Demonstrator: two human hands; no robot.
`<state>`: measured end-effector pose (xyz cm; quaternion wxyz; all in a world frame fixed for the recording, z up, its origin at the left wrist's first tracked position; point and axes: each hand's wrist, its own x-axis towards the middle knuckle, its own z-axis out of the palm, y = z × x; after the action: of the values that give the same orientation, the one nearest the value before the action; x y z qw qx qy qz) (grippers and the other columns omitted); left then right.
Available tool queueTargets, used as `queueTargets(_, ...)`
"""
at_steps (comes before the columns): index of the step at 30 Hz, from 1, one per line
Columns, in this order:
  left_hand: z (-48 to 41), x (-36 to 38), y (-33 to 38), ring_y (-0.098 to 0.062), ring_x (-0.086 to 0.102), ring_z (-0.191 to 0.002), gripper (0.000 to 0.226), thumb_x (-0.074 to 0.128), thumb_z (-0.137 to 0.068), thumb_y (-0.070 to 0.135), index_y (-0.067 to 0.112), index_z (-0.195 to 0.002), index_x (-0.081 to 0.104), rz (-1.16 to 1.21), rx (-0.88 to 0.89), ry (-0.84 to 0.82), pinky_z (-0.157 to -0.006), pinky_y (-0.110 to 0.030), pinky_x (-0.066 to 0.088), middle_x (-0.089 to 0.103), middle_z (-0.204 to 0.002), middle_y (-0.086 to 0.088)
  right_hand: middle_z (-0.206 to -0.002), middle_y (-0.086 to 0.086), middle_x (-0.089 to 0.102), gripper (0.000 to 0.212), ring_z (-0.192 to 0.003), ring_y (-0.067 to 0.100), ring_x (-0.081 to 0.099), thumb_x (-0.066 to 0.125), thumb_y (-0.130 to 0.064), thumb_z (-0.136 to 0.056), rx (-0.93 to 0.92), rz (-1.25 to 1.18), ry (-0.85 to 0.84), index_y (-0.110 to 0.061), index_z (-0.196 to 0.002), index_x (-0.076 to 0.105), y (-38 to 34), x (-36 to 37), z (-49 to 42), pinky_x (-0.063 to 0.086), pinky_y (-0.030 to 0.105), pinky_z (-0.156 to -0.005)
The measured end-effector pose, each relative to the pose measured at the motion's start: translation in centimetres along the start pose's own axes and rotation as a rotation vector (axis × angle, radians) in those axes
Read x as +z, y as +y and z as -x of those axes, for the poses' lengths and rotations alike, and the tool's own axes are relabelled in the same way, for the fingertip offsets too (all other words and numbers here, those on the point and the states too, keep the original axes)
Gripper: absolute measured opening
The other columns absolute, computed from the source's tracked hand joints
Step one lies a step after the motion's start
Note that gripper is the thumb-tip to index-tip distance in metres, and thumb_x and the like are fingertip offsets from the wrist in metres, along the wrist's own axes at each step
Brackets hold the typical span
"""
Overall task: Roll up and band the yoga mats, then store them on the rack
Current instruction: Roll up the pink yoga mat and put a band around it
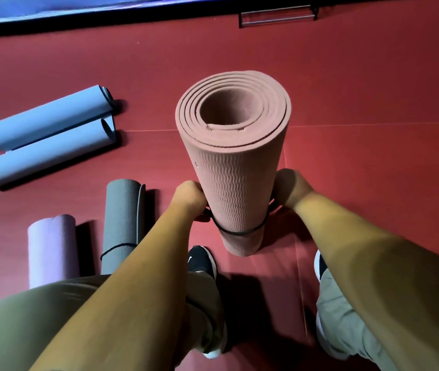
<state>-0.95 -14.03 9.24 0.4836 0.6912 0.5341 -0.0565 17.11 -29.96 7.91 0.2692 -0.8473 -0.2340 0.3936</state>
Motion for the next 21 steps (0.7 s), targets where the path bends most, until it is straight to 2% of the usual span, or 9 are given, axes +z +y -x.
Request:
queueTargets(2, -0.3, 0.4, -0.1, -0.029, 0.078, -0.063, 0.020, 0.056, -0.090, 0.003, -0.001, -0.091, 0.076, -0.017, -0.032, -0.004, -0.058, -0.042, 0.067, 0.078, -0.072, -0.014, -0.105, 0.008, 0.081, 0.020, -0.089, 0.020, 0.078, 0.064, -0.006, -0.095, -0.032, 0.183, -0.023, -0.005, -0.105, 0.082, -0.3, 0.0, 0.8, 0.062, 0.032, -0.071)
queueTargets(3, -0.3, 0.5, -0.2, -0.028, 0.079, -0.064, 0.020, 0.057, -0.091, 0.003, -0.001, -0.092, 0.076, -0.017, -0.044, -0.004, -0.058, -0.042, 0.067, 0.078, -0.072, -0.013, -0.102, 0.005, 0.081, 0.019, -0.094, 0.021, 0.078, 0.063, -0.007, -0.096, -0.041, 0.203, -0.017, -0.003, -0.102, 0.081, -0.1, 0.1, 0.8, 0.061, 0.031, -0.072)
queueTargets(6, -0.5, 0.6, -0.6, -0.031, 0.080, -0.075, 0.020, 0.056, -0.091, 0.003, 0.000, -0.094, 0.076, -0.001, -0.044, 0.013, -0.070, -0.047, 0.068, 0.079, -0.081, -0.016, -0.097, 0.012, 0.079, 0.023, -0.094, 0.032, 0.079, 0.055, -0.002, -0.101, -0.015, 0.104, -0.042, 0.008, -0.098, 0.075, -0.1, 0.3, 0.7, 0.056, 0.027, -0.057)
queueTargets(9, -0.1, 0.5, -0.9, -0.028, 0.076, -0.080, 0.019, 0.055, -0.097, 0.002, 0.004, -0.087, 0.071, 0.084, 0.016, 0.021, -0.085, -0.049, 0.066, 0.077, -0.088, -0.016, -0.100, 0.023, 0.079, 0.024, -0.088, 0.037, 0.079, 0.051, 0.005, -0.102, -0.022, 0.005, -0.075, 0.010, -0.106, 0.074, -0.2, 0.0, 1.2, 0.061, 0.034, -0.061)
queueTargets(12, 0.9, -0.3, -0.1, -0.024, 0.070, -0.076, 0.014, 0.062, -0.100, 0.009, 0.007, -0.086, 0.065, 0.252, 0.046, 0.054, -0.090, -0.050, 0.064, 0.075, -0.088, -0.012, -0.100, 0.015, 0.077, 0.017, -0.082, 0.033, 0.078, 0.057, -0.005, -0.104, 0.012, -0.138, -0.017, 0.000, -0.107, 0.074, -0.9, -0.5, 2.2, 0.063, 0.043, -0.063)
queueTargets(15, 2.9, -1.5, 1.7, -0.028, 0.071, -0.079, 0.009, 0.067, -0.096, 0.016, 0.007, -0.096, 0.066, 0.428, 0.054, 0.059, -0.084, -0.050, 0.067, 0.078, -0.086, -0.010, -0.098, 0.009, 0.071, 0.022, -0.080, 0.029, 0.070, 0.052, -0.014, -0.108, 0.064, -0.362, 0.063, -0.013, -0.092, 0.067, -3.5, -1.5, 4.3, 0.059, 0.042, -0.070)
queueTargets(17, 4.4, -2.4, 3.2, -0.028, 0.076, -0.083, 0.028, 0.069, -0.096, 0.030, 0.003, -0.105, 0.071, 0.510, 0.046, 0.046, -0.069, -0.044, 0.068, 0.081, -0.092, -0.009, -0.086, 0.009, 0.068, 0.025, -0.072, 0.027, 0.065, 0.051, -0.016, -0.106, 0.053, -0.505, 0.112, -0.015, -0.084, 0.063, -5.8, -2.6, 6.0, 0.054, 0.037, -0.071)
queueTargets(19, 6.6, -3.8, 5.0, -0.031, 0.079, -0.085, 0.042, 0.065, -0.097, 0.046, 0.008, -0.112, 0.074, 0.568, 0.047, 0.030, -0.063, -0.043, 0.065, 0.082, -0.099, -0.010, -0.081, 0.009, 0.067, 0.022, -0.068, 0.027, 0.064, 0.054, -0.021, -0.103, 0.018, -0.565, 0.164, -0.014, -0.087, 0.067, -8.0, -3.8, 8.2, 0.057, 0.044, -0.078)
queueTargets(21, 9.2, -5.7, 7.0, -0.037, 0.077, -0.090, 0.051, 0.056, -0.100, 0.057, 0.012, -0.116, 0.074, 0.561, 0.060, 0.006, -0.068, -0.052, 0.063, 0.080, -0.106, -0.013, -0.084, 0.007, 0.072, 0.029, -0.073, 0.029, 0.069, 0.054, -0.036, -0.104, -0.019, -0.604, 0.204, -0.014, -0.098, 0.072, -9.8, -5.2, 10.6, 0.061, 0.052, -0.085)
